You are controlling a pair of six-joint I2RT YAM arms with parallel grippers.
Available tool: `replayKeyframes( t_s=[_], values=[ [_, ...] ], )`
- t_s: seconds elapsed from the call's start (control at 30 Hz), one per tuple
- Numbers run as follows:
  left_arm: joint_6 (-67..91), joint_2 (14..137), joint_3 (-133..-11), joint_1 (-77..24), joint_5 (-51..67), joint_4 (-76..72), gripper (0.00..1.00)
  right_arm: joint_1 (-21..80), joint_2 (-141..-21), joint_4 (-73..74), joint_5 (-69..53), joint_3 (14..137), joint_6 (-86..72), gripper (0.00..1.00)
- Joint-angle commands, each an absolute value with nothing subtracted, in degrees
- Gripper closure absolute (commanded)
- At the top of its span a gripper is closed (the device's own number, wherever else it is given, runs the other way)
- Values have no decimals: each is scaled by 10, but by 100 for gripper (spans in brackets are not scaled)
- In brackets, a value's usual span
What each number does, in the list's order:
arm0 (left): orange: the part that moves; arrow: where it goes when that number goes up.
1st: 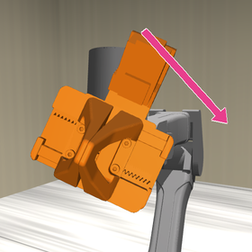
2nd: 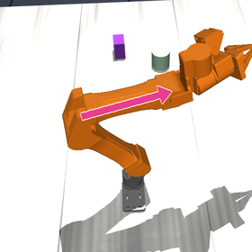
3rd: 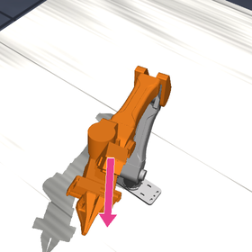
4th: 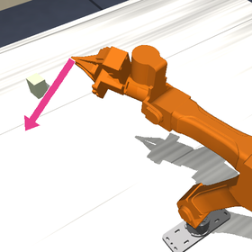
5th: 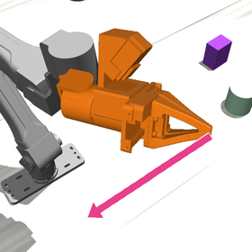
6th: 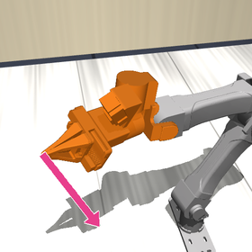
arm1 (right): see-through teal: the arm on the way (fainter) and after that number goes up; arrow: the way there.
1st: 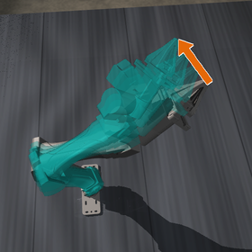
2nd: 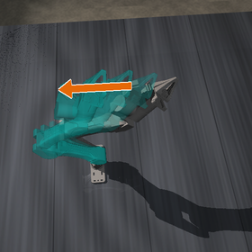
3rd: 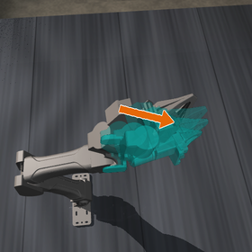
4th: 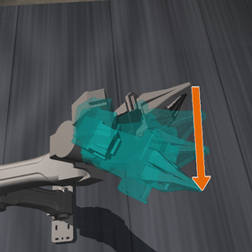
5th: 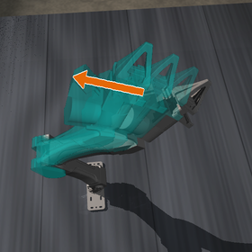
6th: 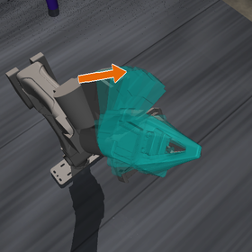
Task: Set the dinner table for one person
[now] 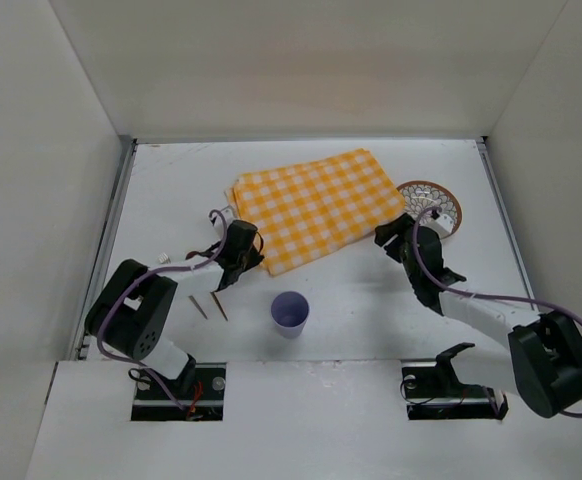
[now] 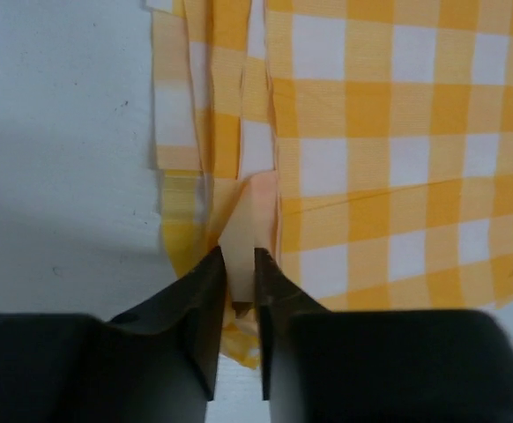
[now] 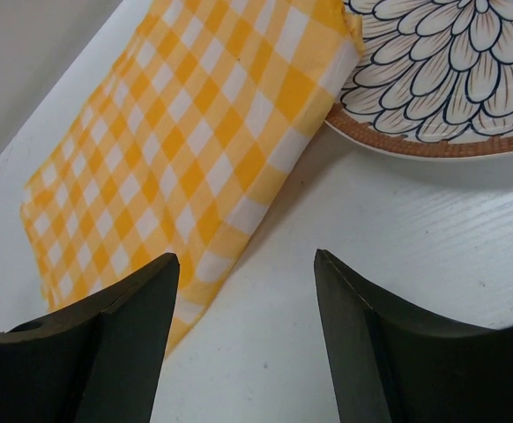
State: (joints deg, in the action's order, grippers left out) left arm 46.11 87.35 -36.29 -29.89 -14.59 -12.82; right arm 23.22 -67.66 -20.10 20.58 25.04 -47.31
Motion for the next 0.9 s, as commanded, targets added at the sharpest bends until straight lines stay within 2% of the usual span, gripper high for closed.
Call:
replayKeyframes(
  t_s=[0.0,0.23,0.53,0.63,0.77,0.87],
  values=[
    [480,879,-340,-286,-130,-161,89,239,-683,-233,203,275,-465,31],
    [481,845,-320,-188,-150,-179,95,245,-700,-233,200,285,-460,27],
    [463,835,-353,-138,-156,-183,95,248,-739,-228,188,301,-456,23],
    [454,822,-361,-159,-161,-175,82,249,-748,-229,184,300,-463,25],
    [428,756,-345,-172,-204,-179,80,240,-748,-222,185,297,-471,34],
    [418,716,-346,-183,-221,-164,66,234,-751,-212,192,298,-482,34]
  ],
)
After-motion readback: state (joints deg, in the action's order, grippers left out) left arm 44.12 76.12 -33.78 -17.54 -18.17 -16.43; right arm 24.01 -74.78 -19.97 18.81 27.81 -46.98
